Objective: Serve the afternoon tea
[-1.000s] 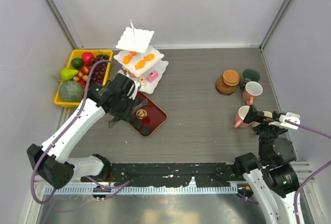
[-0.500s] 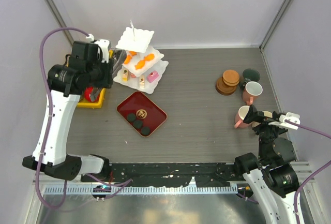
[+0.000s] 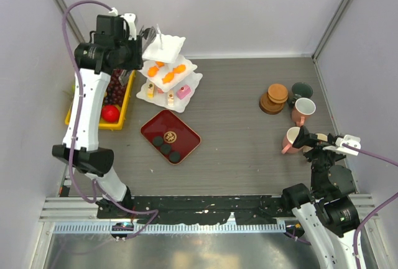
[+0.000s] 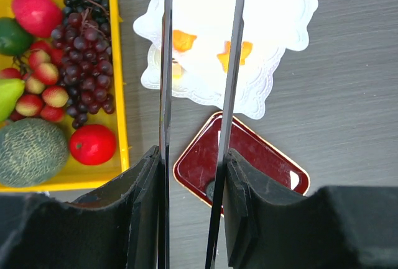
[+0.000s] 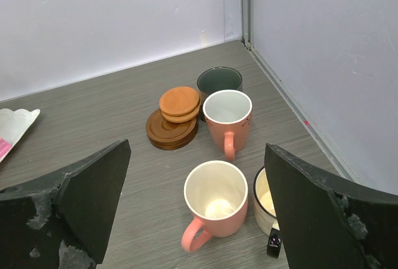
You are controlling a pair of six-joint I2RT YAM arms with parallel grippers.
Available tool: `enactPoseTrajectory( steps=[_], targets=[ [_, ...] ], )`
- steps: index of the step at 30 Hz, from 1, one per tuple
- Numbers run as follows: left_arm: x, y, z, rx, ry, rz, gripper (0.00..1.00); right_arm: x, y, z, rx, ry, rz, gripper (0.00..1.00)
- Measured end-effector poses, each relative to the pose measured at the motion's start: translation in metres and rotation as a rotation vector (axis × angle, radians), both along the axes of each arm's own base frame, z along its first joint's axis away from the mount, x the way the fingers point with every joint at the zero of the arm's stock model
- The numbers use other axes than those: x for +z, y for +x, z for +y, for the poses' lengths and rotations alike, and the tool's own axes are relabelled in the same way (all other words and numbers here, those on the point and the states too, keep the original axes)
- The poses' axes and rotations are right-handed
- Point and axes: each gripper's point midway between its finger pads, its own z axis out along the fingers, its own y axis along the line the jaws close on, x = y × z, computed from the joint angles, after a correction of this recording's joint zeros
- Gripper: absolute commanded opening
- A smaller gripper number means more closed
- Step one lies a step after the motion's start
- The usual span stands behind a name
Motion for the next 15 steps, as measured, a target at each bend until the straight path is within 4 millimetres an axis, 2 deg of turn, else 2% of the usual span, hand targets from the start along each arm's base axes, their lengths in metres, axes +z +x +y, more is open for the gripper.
enactPoseTrajectory(
  steps=[6,15],
  targets=[
    [-0.026,0.036,-0.009,-0.009,-0.012,0.032,0.40,-0.002,0.002,0.001,0.000,-0.004,0.013,0.96],
    [-0.050,0.064,-0.015,-0.015,-0.026,0.059,0.42,-0.003,0.003,0.001,-0.001,-0.007,0.019,0.95]
  ],
)
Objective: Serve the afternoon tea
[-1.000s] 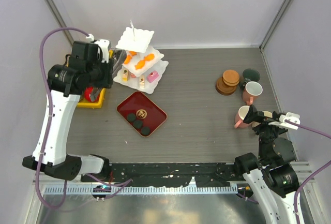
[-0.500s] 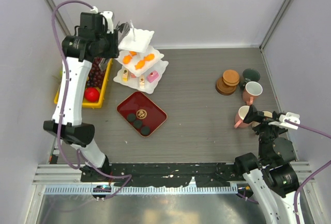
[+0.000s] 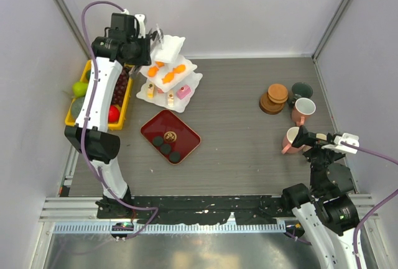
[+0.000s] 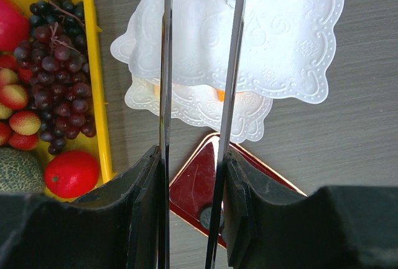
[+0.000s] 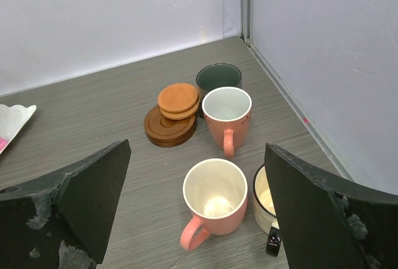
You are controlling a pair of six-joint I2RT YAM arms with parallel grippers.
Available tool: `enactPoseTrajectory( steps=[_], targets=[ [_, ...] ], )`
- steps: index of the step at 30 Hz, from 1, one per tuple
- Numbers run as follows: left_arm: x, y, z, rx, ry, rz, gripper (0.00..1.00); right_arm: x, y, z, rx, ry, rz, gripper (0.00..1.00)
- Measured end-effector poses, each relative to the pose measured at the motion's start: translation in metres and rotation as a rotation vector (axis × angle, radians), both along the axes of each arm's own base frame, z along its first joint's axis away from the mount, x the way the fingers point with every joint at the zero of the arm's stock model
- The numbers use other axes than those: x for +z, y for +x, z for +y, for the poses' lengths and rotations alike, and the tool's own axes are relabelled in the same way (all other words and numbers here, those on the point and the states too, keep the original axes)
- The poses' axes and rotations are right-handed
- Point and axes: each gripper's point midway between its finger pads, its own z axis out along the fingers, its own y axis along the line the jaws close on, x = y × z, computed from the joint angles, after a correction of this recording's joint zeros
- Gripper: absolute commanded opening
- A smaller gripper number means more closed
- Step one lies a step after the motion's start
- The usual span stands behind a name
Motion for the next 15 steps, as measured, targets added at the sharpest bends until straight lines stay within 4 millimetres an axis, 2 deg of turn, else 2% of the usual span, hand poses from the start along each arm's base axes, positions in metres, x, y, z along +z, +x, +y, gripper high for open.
enactPoseTrajectory(
  steps=[6,12,15],
  targets=[
    [-0.013,0.006,-0.004,-0.012,-0.007,0.029,0.47,0.000,0.000,0.000,0.000,-0.003,0.001,0.96],
    [-0.013,0.007,-0.004,-0.008,-0.009,0.027,0.58,0.000,0.000,0.000,0.000,-0.007,0.002,0.96],
    [-0.013,0.008,-0.004,-0.008,-0.010,0.026,0.59,0.000,0.000,0.000,0.000,-0.007,0.002,0.95]
  ],
)
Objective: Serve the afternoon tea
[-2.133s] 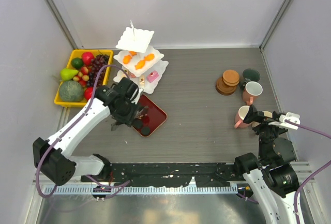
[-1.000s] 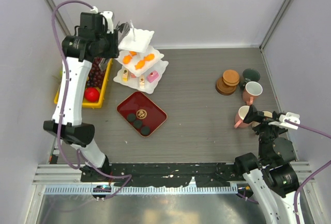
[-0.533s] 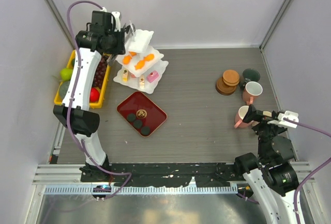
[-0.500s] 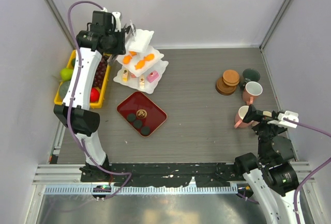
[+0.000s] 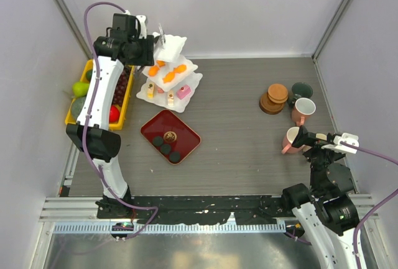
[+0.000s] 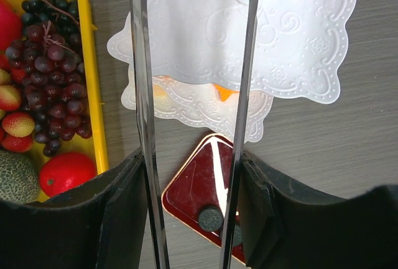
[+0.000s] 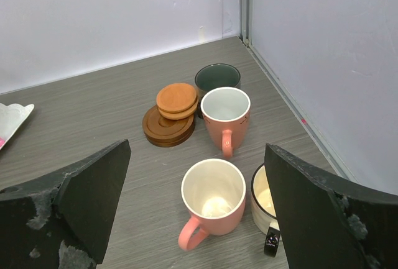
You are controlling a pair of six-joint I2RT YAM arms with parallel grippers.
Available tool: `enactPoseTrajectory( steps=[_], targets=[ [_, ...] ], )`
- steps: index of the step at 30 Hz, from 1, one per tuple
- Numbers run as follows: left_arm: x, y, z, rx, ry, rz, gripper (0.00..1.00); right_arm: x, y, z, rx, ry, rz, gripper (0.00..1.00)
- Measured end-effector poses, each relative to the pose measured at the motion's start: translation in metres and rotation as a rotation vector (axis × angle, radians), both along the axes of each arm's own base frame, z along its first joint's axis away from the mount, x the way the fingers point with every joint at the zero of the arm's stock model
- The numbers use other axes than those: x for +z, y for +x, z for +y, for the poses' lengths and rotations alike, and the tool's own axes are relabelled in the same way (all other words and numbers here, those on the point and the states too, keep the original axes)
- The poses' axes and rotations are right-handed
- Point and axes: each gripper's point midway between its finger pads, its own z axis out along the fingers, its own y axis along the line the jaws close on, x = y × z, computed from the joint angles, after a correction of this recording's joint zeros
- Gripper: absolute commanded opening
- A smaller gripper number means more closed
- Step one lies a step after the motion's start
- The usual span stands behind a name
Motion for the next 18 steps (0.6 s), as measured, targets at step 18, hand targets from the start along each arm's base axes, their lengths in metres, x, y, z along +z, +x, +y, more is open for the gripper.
enactPoseTrajectory(
  steps=[18],
  targets=[
    [0.060,-0.079,0.028,0.055,0.025,-0.111,0.50,0.000,0.000,0.000,0.000,-0.003,0.001,0.95]
  ],
)
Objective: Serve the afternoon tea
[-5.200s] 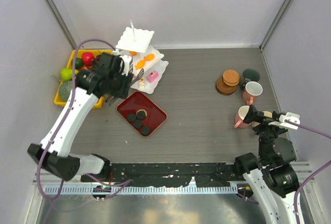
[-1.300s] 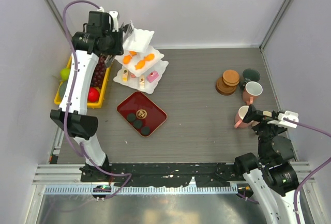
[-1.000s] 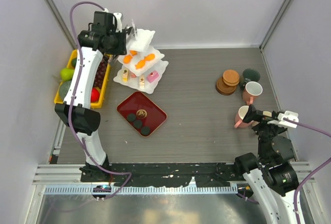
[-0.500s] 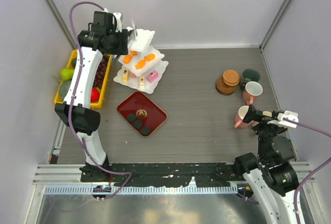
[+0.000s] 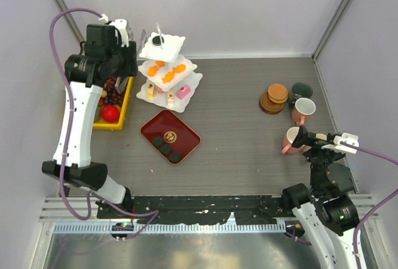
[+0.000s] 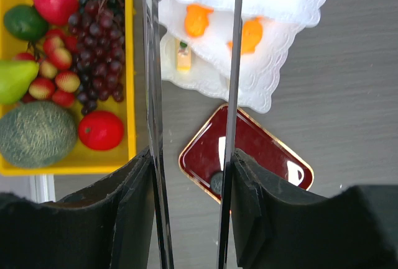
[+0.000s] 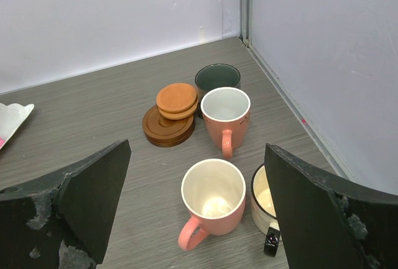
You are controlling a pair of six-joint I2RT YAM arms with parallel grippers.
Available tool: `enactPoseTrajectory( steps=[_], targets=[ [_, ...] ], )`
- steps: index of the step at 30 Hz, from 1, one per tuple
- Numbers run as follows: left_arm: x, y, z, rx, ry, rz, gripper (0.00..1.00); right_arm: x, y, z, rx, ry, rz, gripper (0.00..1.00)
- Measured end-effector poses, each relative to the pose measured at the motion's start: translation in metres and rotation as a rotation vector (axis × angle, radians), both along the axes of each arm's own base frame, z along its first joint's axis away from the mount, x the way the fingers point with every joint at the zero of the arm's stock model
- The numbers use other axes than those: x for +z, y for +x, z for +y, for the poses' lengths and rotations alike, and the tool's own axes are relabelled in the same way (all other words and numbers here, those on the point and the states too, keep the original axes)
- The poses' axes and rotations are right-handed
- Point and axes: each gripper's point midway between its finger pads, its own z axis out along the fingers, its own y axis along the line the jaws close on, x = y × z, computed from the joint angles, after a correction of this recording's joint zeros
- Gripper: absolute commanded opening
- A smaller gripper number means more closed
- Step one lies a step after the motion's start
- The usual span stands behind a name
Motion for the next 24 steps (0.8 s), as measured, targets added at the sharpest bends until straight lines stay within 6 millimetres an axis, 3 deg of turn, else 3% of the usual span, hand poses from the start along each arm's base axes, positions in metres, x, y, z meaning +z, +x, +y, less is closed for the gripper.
enactPoseTrajectory(
  steps=[2,6,13,19,24],
  targets=[
    [-0.003,-0.017,0.005,0.007,0.007,0.008,0.50,0.000,0.000,0.000,0.000,0.000,0.000,0.95],
    [-0.029,-0.054,0.012,0.007,0.018,0.076,0.50,0.000,0.000,0.000,0.000,0.000,-0.001,0.95],
    [-0.091,-0.122,0.012,-0.036,0.014,0.227,0.50,0.000,0.000,0.000,0.000,0.000,-0.001,0.95],
    [-0.145,-0.166,0.001,-0.101,0.004,0.357,0.52,0.000,0.000,0.000,0.000,0.000,-0.001,0.96],
    [-0.204,-0.198,-0.003,-0.115,0.008,0.538,0.54,0.000,0.000,0.000,0.001,0.000,-0.001,0.95]
  ],
)
